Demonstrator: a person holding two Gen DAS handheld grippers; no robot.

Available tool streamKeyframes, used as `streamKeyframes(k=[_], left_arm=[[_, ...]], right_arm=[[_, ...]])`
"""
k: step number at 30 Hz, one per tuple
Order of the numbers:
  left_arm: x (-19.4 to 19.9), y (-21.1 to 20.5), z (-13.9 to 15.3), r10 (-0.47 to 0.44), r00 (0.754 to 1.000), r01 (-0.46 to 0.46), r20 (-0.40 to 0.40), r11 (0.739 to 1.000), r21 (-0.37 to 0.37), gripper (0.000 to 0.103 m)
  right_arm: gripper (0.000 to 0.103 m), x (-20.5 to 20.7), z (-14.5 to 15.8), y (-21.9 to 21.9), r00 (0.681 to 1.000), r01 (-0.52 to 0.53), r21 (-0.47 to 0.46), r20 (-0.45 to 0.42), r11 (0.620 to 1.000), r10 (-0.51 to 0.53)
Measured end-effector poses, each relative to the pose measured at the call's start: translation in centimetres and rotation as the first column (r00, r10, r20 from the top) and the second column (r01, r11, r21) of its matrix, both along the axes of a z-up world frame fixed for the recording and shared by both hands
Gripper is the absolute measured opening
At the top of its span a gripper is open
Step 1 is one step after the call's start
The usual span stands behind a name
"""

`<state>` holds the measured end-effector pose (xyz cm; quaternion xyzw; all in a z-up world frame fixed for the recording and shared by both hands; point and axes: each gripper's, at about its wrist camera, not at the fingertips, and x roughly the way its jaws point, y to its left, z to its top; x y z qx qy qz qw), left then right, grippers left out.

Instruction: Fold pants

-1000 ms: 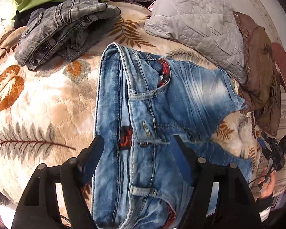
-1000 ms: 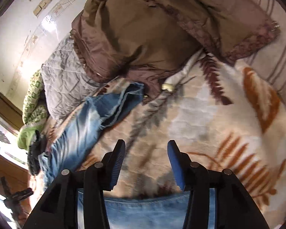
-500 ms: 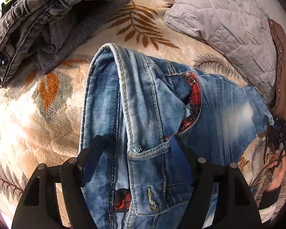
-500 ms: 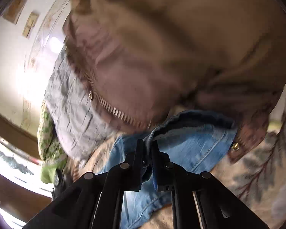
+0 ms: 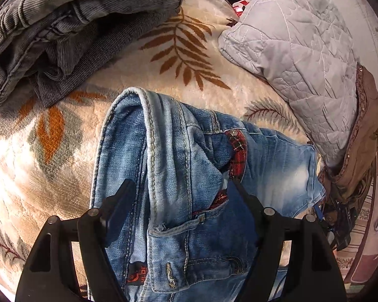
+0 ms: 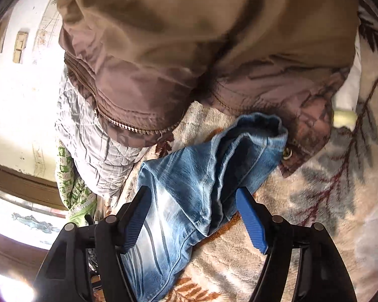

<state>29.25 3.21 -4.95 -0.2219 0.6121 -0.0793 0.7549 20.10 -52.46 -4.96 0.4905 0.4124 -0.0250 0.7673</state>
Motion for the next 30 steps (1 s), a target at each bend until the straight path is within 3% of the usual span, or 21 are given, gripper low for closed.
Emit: streamKeyframes(k=[3,5,7,8,9,10,11,12,16,21,25,30], left_arm=[[0.5,0.7,-0.4,0.019,1.0,-0.019,0.008,1.0,0.0,0.075],[1.4,1.1,-0.9,0.051,0.999,-0.051,-0.004,0.999,-0.005,0.075],[2.4,1.0,-1.2,0.077,0.997,-0.077,-0.011,0.997,-0.007,0.075],[2.9,0.7,-1.0,0.082,0.997,-0.082,0.0,0.997,0.008,0.073],[3.2,0.2,-0.6,0.079,0.997,-0.079,0.018,0.997,0.023,0.062],[3.3,-0.3,-0.1,0.068,0.997,-0.068,0.029,0.997,0.033,0.019],[3.4,-0.6,0.4,0.056,0.998,-0.057,0.027,0.998,0.034,0.015],[3.0,-0.6,1.3,0.061,0.997,-0.062,0.045,0.998,0.029,0.015],[-0.2,-0.4,6.0,0.032,0.984,-0.039,0.175,0.999,0.038,0.014],[-6.9,1.0,10.4,0.008,0.963,-0.003,0.27,1.0,-0.02,0.014],[-12.8,2.2,11.3,-0.025,0.955,0.043,0.296,0.998,-0.054,0.015],[-19.2,3.2,9.1,-0.076,0.961,0.102,0.266,0.991,-0.087,0.017]], right_arm=[[0.072,-0.9,-0.5,0.4,0.999,0.037,0.013,0.005,0.999,-0.037],[0.072,0.0,-0.7,1.4,1.0,-0.008,-0.004,0.018,1.0,0.008],[0.072,2.0,-1.5,2.7,0.998,-0.063,-0.057,-0.027,0.996,0.061],[0.072,2.7,-2.0,3.1,0.996,-0.076,-0.076,-0.052,0.994,0.072],[0.067,3.5,-2.2,3.4,0.996,-0.067,-0.088,-0.07,0.994,0.061],[0.029,3.8,-2.2,3.7,0.996,-0.052,-0.111,-0.078,0.992,0.043],[0.006,4.0,-1.6,4.0,0.997,-0.054,-0.139,-0.066,0.989,0.045],[0.004,4.4,-1.0,4.4,0.996,-0.082,-0.133,-0.041,0.988,0.078],[0.004,2.3,4.9,4.7,0.991,-0.07,-0.196,0.094,0.978,0.09],[0.004,-4.7,10.3,2.9,0.984,-0.032,-0.22,0.165,0.975,0.069],[0.004,-13.2,11.2,0.8,0.981,0.009,-0.188,0.193,0.982,0.028],[0.004,-23.9,8.6,-0.9,0.988,0.045,-0.156,0.153,0.987,-0.021]])
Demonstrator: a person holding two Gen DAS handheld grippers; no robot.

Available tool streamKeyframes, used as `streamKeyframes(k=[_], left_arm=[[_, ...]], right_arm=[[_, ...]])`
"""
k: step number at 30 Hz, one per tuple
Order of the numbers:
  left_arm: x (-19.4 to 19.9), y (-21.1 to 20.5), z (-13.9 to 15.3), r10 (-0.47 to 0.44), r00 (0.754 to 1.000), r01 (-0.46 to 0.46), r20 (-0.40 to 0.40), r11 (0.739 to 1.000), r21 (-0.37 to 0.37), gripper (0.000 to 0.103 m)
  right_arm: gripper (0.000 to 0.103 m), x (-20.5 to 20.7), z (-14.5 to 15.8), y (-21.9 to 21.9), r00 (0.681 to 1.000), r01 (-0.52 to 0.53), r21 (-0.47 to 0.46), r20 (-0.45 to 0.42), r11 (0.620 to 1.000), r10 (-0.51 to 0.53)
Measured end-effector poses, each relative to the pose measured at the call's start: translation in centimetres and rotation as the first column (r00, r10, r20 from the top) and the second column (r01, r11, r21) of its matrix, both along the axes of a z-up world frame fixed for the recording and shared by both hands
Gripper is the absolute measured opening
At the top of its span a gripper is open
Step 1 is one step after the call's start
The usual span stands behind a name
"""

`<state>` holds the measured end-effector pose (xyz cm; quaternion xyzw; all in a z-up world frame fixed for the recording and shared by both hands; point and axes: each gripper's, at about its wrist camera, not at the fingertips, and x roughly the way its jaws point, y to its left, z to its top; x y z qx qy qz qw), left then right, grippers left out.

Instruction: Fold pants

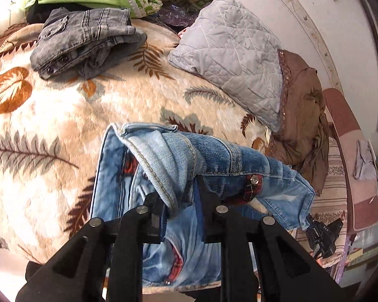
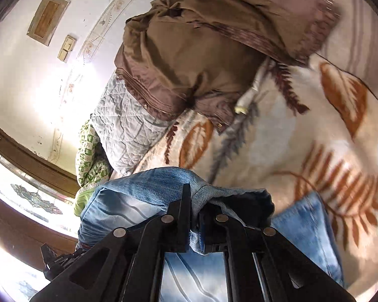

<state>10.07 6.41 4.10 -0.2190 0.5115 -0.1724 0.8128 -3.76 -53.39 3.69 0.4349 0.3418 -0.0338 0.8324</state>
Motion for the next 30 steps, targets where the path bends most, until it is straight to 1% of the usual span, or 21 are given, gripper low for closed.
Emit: streamKeyframes(k=[2,4,5,6,7,8,9,10,11,12,14,15,16,18,19,21,23,25,27,30], left_arm=[[-2.1,-0.1,-1.8,-0.03,0.999,0.03,-0.036,0.999,0.023,0.017],[-3.5,-0.6,-4.0,-0.059,0.994,0.065,-0.093,0.996,0.059,0.018],[-4.1,-0.6,-5.0,-0.071,0.99,0.079,-0.126,0.995,0.064,0.018],[-4.6,-0.5,-5.6,-0.08,0.985,0.089,-0.153,0.995,0.052,0.019],[-5.2,-0.1,-5.8,-0.086,0.983,0.092,-0.163,0.995,0.031,0.019],[-5.8,0.4,-5.6,-0.095,0.982,0.097,-0.163,0.995,0.01,0.023],[-6.5,0.7,-5.1,-0.106,0.982,0.107,-0.157,0.994,-0.005,0.024],[-7.3,1.1,-4.4,-0.108,0.983,0.11,-0.148,0.994,0.002,0.031],[-8.1,1.5,-3.6,-0.104,0.986,0.107,-0.133,0.994,0.02,0.04],[-9.0,1.8,-2.7,-0.103,0.989,0.107,-0.109,0.994,0.03,0.045],[-10.5,2.6,-1.4,-0.092,0.993,0.093,-0.078,0.995,0.018,0.066],[-11.0,2.8,-0.8,-0.083,0.994,0.083,-0.071,0.997,-0.004,0.069],[-11.2,2.9,-0.4,-0.079,0.994,0.077,-0.07,0.996,-0.033,0.072],[-11.3,2.8,0.1,-0.077,0.994,0.07,-0.076,0.993,-0.094,0.075],[-11.1,2.4,0.2,-0.073,0.994,0.062,-0.087,0.991,-0.119,0.08],[-10.6,1.6,-0.2,-0.077,0.991,0.059,-0.108,0.986,-0.159,0.081],[-9.7,0.2,-1.0,-0.08,0.987,0.058,-0.14,0.986,-0.154,0.081],[-8.8,-1.0,-2.3,-0.078,0.98,0.049,-0.185,0.987,-0.153,0.081],[-8.0,-1.7,-3.9,-0.058,0.971,0.024,-0.233,0.989,-0.144,0.081],[-6.5,-2.4,-6.5,-0.039,0.95,-0.004,-0.311,0.99,-0.139,0.081]], right_arm=[[0.004,-3.3,-1.7,-0.1,0.999,0.023,-0.001,-0.034,1.0,-0.023],[0.006,-5.6,-3.9,-0.3,0.995,0.044,0.009,-0.087,0.999,-0.043],[0.007,-6.5,-5.0,-0.3,0.992,0.048,0.022,-0.116,0.999,-0.045],[0.008,-7.3,-6.1,-0.4,0.989,0.056,0.034,-0.139,0.998,-0.051],[0.009,-7.9,-6.7,-0.3,0.986,0.07,0.044,-0.153,0.997,-0.063],[0.01,-8.6,-7.1,-0.2,0.985,0.079,0.056,-0.157,0.995,-0.069],[0.011,-9.5,-7.3,-0.1,0.986,0.081,0.071,-0.154,0.994,-0.069],[0.015,-10.1,-7.1,0.0,0.986,0.084,0.076,-0.151,0.994,-0.072],[0.018,-10.7,-6.7,0.2,0.986,0.086,0.071,-0.152,0.994,-0.075],[0.022,-11.5,-6.2,0.3,0.984,0.091,0.06,-0.158,0.994,-0.08],[0.044,-12.8,-4.9,0.5,0.98,0.12,0.029,-0.166,0.992,-0.113],[0.061,-13.6,-4.2,0.6,0.974,0.15,0.002,-0.172,0.989,-0.148],[0.064,-14.2,-3.4,0.8,0.97,0.175,-0.018,-0.166,0.984,-0.175],[0.064,-14.8,-2.1,1.3,0.976,0.188,0.004,-0.11,0.982,-0.186],[0.067,-14.9,-1.6,1.7,0.98,0.185,0.028,-0.085,0.982,-0.182],[0.073,-14.3,-1.5,2.6,0.987,0.15,0.098,-0.065,0.984,-0.144],[0.073,-13.1,-2.5,3.9,0.993,0.091,0.172,-0.084,0.981,-0.077],[0.073,-12.1,-3.9,5.2,0.992,0.062,0.209,-0.12,0.976,-0.038],[0.073,-11.3,-5.4,5.8,0.988,0.066,0.225,-0.154,0.972,-0.032],[0.073,-10.7,-7.9,5.6,0.983,0.107,0.311,-0.177,0.944,-0.053]])
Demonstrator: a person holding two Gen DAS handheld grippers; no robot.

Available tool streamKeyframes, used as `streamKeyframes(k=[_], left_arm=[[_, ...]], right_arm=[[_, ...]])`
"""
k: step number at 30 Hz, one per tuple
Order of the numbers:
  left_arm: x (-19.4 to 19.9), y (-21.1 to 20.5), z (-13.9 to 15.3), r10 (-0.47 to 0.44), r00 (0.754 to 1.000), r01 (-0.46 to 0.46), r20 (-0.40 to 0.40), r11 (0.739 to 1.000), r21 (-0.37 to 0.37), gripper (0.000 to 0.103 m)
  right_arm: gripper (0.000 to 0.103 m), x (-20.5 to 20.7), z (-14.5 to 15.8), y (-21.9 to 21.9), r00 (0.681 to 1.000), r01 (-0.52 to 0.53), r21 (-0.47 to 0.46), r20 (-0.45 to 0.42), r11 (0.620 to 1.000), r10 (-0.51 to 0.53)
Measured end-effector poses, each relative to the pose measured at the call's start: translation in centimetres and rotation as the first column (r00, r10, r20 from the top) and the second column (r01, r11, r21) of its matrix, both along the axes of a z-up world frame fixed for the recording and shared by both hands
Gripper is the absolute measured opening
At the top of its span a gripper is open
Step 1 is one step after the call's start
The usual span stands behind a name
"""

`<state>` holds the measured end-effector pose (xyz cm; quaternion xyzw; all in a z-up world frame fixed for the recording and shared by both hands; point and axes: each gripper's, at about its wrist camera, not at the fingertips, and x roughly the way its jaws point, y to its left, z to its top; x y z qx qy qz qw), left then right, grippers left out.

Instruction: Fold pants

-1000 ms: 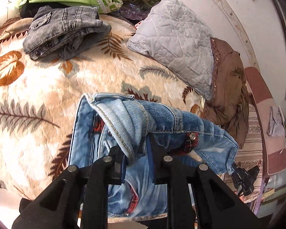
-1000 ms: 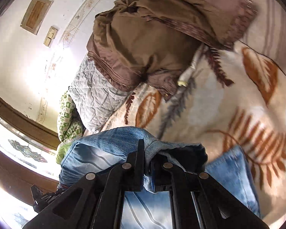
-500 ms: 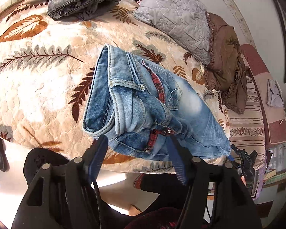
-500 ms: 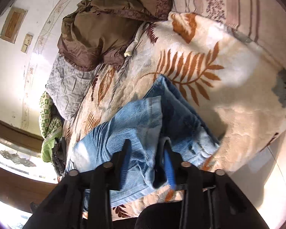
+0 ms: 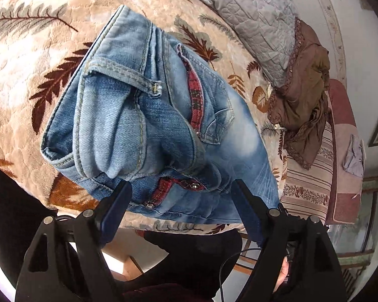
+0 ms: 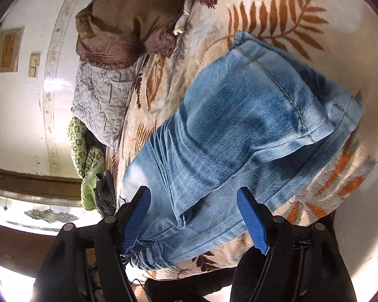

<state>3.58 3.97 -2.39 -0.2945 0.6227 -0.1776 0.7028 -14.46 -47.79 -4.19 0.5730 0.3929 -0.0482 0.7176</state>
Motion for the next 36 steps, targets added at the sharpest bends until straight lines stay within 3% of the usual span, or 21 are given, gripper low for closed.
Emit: streamKeyframes(k=[3,5,6,7,9,12,14,16,18,20,22,23,24,26,30,32,34,36], left_arm=[[1.6,-0.7,-1.6,0.01,0.999,-0.009,-0.045,1.0,0.025,0.079],[3.0,-1.0,-1.5,0.014,0.999,-0.013,-0.038,0.999,0.035,0.036],[3.9,-1.1,-0.9,0.008,0.999,-0.006,-0.034,0.999,0.04,0.032],[4.9,-1.3,0.1,0.007,1.0,-0.006,-0.014,0.999,0.037,0.028],[6.5,-0.9,3.5,0.02,0.997,-0.023,0.074,0.999,0.037,0.023],[6.8,0.5,9.4,0.042,0.974,-0.035,0.224,0.999,-0.035,0.023],[6.0,1.1,11.0,0.031,0.964,-0.021,0.265,0.999,-0.039,0.023],[4.5,1.8,10.3,0.003,0.957,-0.007,0.289,1.0,0.014,0.024],[2.9,2.5,6.9,-0.038,0.966,0.024,0.255,0.998,0.057,0.026],[1.6,3.0,1.6,-0.06,0.991,0.05,0.122,0.995,0.083,0.026],[0.5,3.4,-3.1,-0.068,0.997,0.069,-0.023,0.995,0.07,0.026],[0.0,4.0,-4.3,-0.047,0.997,0.05,-0.058,0.998,0.043,0.026],[-0.3,4.6,-4.5,-0.025,0.998,0.025,-0.065,1.0,0.006,0.026],[-0.8,5.4,-3.3,0.002,1.0,-0.003,-0.025,1.0,-0.023,0.026],[-1.3,4.9,-1.8,-0.028,0.998,0.026,0.051,0.999,0.044,0.026],[-1.0,4.5,-3.0,-0.027,0.999,0.025,0.022,0.997,0.071,0.026],[-0.7,4.6,-4.0,-0.013,1.0,0.014,-0.014,0.999,0.05,0.026],[-1.1,5.2,-3.5,-0.027,1.0,0.027,0.0,0.999,0.03,0.026]], right_arm=[[0.073,0.7,-1.4,-0.4,0.999,0.045,0.047,0.009,0.998,-0.046],[0.065,1.4,-1.7,-0.6,0.998,0.061,0.045,0.03,0.997,-0.062],[0.027,2.0,-1.6,-0.7,0.997,0.058,0.035,0.048,0.998,-0.06],[0.005,2.9,-1.3,-1.0,0.998,0.046,0.012,0.04,0.999,-0.046],[0.004,5.2,0.8,-2.1,0.997,0.024,-0.02,0.067,1.0,-0.022],[0.004,7.1,8.2,-3.3,0.968,0.043,-0.099,0.249,0.994,-0.017],[0.004,7.1,12.2,-2.6,0.942,0.027,-0.174,0.333,0.984,0.033],[0.005,6.3,13.5,-1.3,0.937,-0.01,-0.236,0.337,0.972,0.091],[0.005,5.0,12.0,-0.1,0.948,-0.061,-0.257,0.287,0.965,0.136],[0.005,3.5,8.2,0.9,0.971,-0.108,-0.252,0.179,0.962,0.156],[0.005,1.7,3.5,1.3,0.988,-0.126,-0.208,0.059,0.97,0.141],[0.005,1.1,1.7,1.2,0.991,-0.125,-0.177,0.018,0.976,0.131],[0.005,0.4,0.4,1.1,0.993,-0.114,-0.15,-0.007,0.982,0.114],[0.005,-0.8,-0.2,0.9,0.996,-0.083,-0.101,0.02,0.991,0.086],[0.006,-2.1,1.2,1.3,0.993,-0.063,-0.122,0.088,0.99,0.074],[0.006,-2.1,0.3,1.5,0.996,-0.074,-0.13,0.045,0.989,0.081],[0.011,-2.2,-1.6,1.6,0.997,-0.073,-0.116,-0.03,0.991,0.07],[0.014,-2.5,-2.5,1.7,0.997,-0.061,-0.104,-0.061,0.993,0.055]])
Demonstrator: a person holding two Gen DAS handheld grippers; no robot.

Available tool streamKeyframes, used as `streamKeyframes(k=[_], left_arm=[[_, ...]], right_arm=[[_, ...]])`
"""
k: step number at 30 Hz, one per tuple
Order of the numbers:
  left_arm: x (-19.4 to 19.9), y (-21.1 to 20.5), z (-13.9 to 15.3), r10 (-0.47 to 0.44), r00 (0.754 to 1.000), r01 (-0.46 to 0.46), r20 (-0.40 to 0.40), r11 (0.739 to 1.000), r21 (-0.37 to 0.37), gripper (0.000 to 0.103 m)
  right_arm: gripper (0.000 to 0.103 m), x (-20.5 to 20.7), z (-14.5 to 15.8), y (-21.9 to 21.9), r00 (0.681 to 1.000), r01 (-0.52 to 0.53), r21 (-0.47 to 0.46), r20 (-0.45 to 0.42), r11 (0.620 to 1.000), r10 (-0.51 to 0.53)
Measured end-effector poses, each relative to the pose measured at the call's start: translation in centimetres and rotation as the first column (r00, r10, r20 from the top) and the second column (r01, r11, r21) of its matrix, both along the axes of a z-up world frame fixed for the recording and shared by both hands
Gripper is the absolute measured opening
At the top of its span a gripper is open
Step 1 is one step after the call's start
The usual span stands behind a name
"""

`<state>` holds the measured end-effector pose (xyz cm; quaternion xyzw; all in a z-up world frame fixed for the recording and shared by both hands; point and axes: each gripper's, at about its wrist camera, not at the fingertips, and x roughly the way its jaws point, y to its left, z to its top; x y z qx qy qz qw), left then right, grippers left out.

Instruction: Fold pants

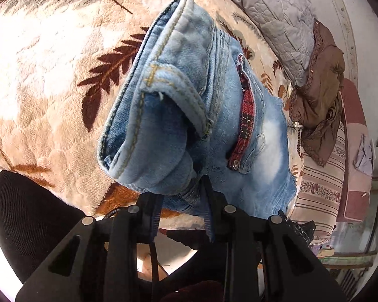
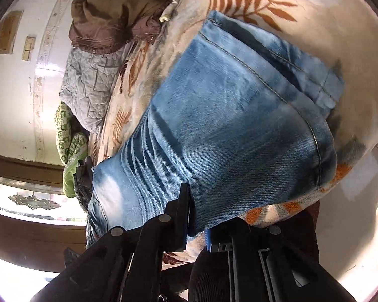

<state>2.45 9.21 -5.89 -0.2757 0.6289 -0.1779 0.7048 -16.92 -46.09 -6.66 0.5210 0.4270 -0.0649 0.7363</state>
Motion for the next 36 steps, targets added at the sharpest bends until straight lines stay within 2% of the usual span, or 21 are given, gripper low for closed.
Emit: streamKeyframes(k=[2,3,5,7,8,10,12,15,17,20,24,25,26,27,28,29,30,32,33,34,36], left_arm=[[-1.0,0.4,1.8,-0.067,0.996,0.067,0.056,0.998,-0.007,0.027],[-1.7,0.7,2.9,-0.113,0.989,0.113,0.093,0.994,0.0,0.029],[-3.2,1.9,5.2,-0.178,0.97,0.18,0.166,0.984,0.004,0.046],[-3.8,3.4,7.4,-0.174,0.955,0.173,0.239,0.985,0.022,0.055],[-3.5,3.9,8.4,-0.156,0.95,0.15,0.272,0.988,0.041,0.064],[-1.5,4.3,9.6,-0.111,0.942,0.086,0.317,0.992,0.09,0.08],[1.5,4.0,9.2,-0.08,0.949,0.044,0.305,0.992,0.122,0.083],[6.1,2.4,6.4,-0.09,0.98,0.07,0.179,0.991,0.116,0.083],[8.1,1.3,4.9,-0.09,0.988,0.073,0.123,0.988,0.138,0.083],[9.6,0.4,4.0,-0.089,0.992,0.075,0.092,0.985,0.153,0.082],[10.1,0.5,3.1,-0.069,0.996,0.064,0.065,0.996,0.068,0.082],[10.1,0.3,2.7,-0.076,0.996,0.073,0.054,0.996,0.056,0.081],[10.1,0.0,2.3,-0.085,0.996,0.083,0.035,0.995,0.053,0.077],[9.8,-0.3,2.0,-0.095,0.995,0.094,0.018,0.995,0.045,0.069],[9.2,-0.6,1.8,-0.107,0.994,0.106,0.002,0.994,0.03,0.045],[8.4,-0.8,1.9,-0.121,0.993,0.121,-0.006,0.993,0.015,0.037],[7.5,-1.0,2.4,-0.126,0.992,0.125,0.018,0.991,0.046,0.037],[6.4,-1.6,3.0,-0.136,0.987,0.122,0.085,0.981,0.153,0.037],[6.4,-1.9,2.6,-0.144,0.986,0.128,0.084,0.977,0.17,0.038],[6.7,-1.9,1.6,-0.135,0.989,0.125,0.057,0.979,0.16,0.039],[7.2,-1.2,0.3,-0.092,0.996,0.091,0.008,0.99,0.104,0.04]], right_arm=[[0.02,-0.7,0.7,0.1,1.0,0.002,-0.006,-0.008,1.0,-0.002],[0.027,-1.2,1.5,0.0,1.0,-0.006,-0.031,-0.023,1.0,0.006],[0.034,-2.4,3.7,-0.1,0.998,-0.03,-0.118,-0.052,0.993,0.024],[0.037,-3.4,6.5,-0.1,0.997,-0.051,-0.23,-0.062,0.972,0.038],[0.04,-3.3,7.9,0.1,0.997,-0.064,-0.282,-0.051,0.957,0.052],[0.054,-1.6,10.3,1.2,0.993,-0.112,-0.339,-0.008,0.934,0.116],[0.064,1.9,11.7,3.1,0.976,-0.175,-0.361,0.057,0.916,0.209],[0.067,9.5,11.9,7.7,0.927,-0.306,-0.374,0.091,0.875,0.363],[0.067,14.7,11.0,11.0,0.886,-0.403,-0.368,0.074,0.838,0.458],[0.067,21.6,9.5,15.6,0.838,-0.492,-0.412,0.016,0.767,0.546],[0.067,27.1,7.1,19.8,0.78,-0.586,-0.419,-0.062,0.693,0.622],[0.066,28.0,6.3,20.6,0.767,-0.609,-0.414,-0.09,0.677,0.635],[0.06,28.4,5.6,21.3,0.754,-0.626,-0.411,-0.103,0.663,0.648],[0.022,28.6,5.1,22.0,0.732,-0.646,-0.424,-0.11,0.634,0.672],[0.008,28.5,4.8,22.9,0.705,-0.669,-0.459,-0.141,0.585,0.695],[0.008,28.2,4.9,23.7,0.688,-0.679,-0.502,-0.178,0.536,0.704],[0.007,27.7,5.7,24.1,0.689,-0.662,-0.539,-0.165,0.521,0.705],[0.007,26.3,7.7,23.7,0.719,-0.598,-0.579,-0.082,0.554,0.69],[0.007,26.4,8.1,23.1,0.742,-0.563,-0.585,-0.048,0.584,0.668],[0.007,26.8,7.4,22.7,0.756,-0.561,-0.569,-0.054,0.601,0.653],[0.008,27.9,4.8,22.5,0.762,-0.59,-0.55,-0.138,0.59,0.633]])
